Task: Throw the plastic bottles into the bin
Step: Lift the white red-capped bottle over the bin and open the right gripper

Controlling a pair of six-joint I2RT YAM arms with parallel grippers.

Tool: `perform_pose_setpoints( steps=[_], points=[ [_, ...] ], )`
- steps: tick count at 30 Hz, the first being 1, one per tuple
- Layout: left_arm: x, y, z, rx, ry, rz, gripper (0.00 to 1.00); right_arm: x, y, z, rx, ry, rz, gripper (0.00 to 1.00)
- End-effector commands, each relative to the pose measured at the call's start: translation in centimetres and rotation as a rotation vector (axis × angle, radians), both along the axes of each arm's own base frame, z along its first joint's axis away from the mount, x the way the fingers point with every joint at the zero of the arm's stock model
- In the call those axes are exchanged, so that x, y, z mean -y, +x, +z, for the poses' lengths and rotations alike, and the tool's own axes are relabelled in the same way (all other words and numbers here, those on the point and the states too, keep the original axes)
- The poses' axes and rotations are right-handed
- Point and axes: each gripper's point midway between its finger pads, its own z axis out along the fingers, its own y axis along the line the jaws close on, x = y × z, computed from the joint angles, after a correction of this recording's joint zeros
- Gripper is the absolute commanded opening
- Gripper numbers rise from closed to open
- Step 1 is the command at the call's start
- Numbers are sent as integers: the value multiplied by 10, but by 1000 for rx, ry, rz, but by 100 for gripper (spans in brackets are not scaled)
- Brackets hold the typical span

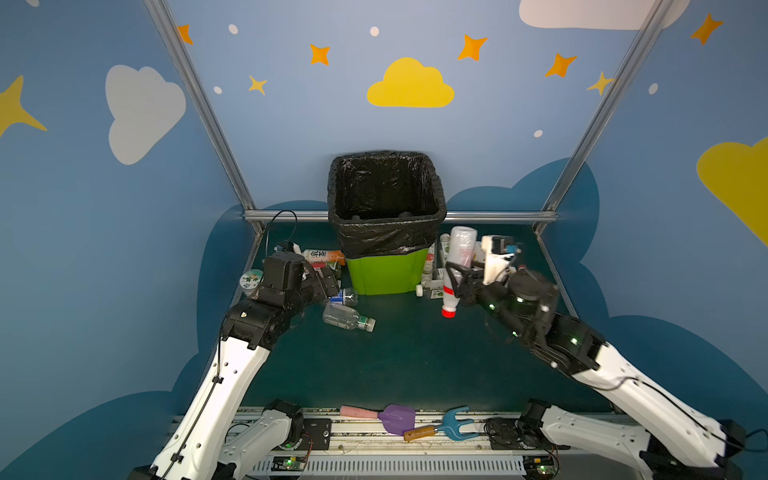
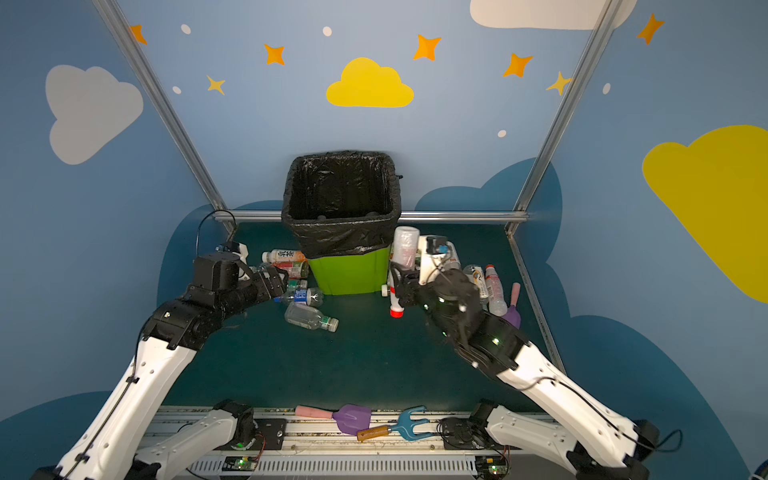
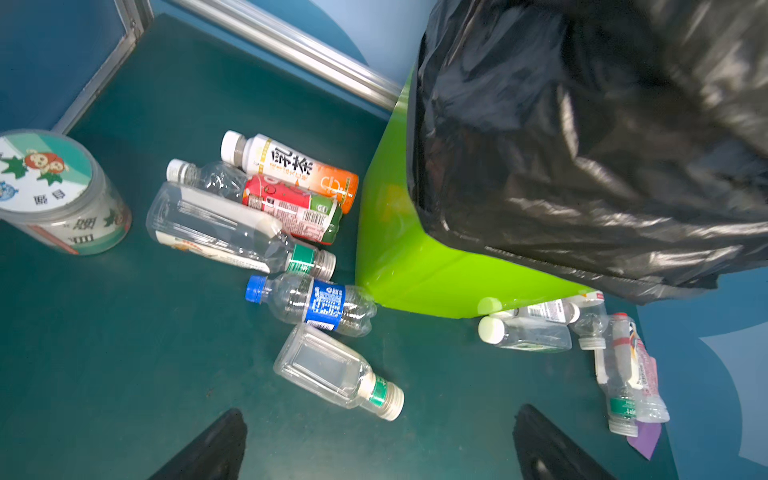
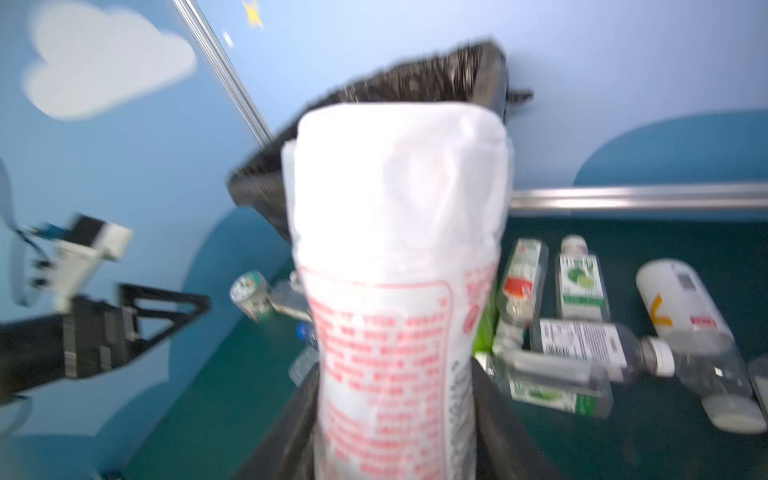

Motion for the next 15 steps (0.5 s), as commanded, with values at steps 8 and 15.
perform_pose_setpoints(
  steps=[8, 15],
  points=[
    [-5, 9, 21, 51, 17, 6, 100, -22, 18, 173, 503, 84, -22, 53],
    [-5, 15, 34, 63, 8, 10, 100, -102, 155, 151, 206, -154, 55, 83]
  ],
)
